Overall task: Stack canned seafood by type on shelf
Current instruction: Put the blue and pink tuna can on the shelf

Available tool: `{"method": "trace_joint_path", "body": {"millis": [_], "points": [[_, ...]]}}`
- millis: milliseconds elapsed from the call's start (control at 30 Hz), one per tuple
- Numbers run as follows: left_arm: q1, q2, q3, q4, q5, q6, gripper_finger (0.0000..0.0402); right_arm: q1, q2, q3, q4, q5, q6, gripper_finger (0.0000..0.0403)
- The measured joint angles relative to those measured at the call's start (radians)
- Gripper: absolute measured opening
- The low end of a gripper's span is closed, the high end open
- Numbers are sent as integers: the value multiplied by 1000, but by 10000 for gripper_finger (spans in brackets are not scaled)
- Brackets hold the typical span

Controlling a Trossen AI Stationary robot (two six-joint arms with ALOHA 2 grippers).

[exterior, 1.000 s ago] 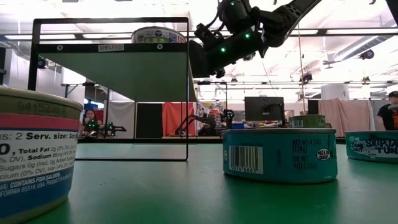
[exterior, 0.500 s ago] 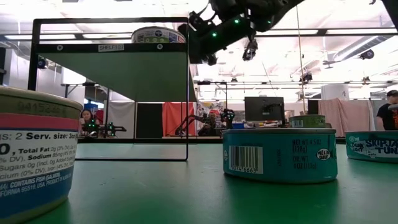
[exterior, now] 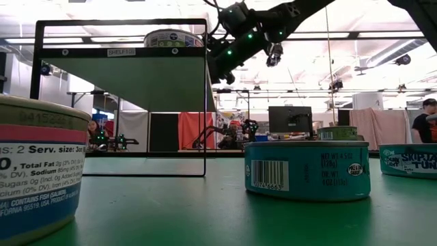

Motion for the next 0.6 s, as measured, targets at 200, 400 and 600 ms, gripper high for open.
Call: {"method": "trace_joint_path", "body": {"millis": [200, 400, 600], "points": [[0, 0, 0, 0, -15, 0, 0, -2, 0, -1, -1, 0, -14, 9], [0, 0, 0, 2, -18, -1, 0, -10, -1, -2, 7, 0, -21, 9], [0, 0, 0, 4, -18, -1, 0, -10, -29, -3, 6, 0, -27, 9]]}}
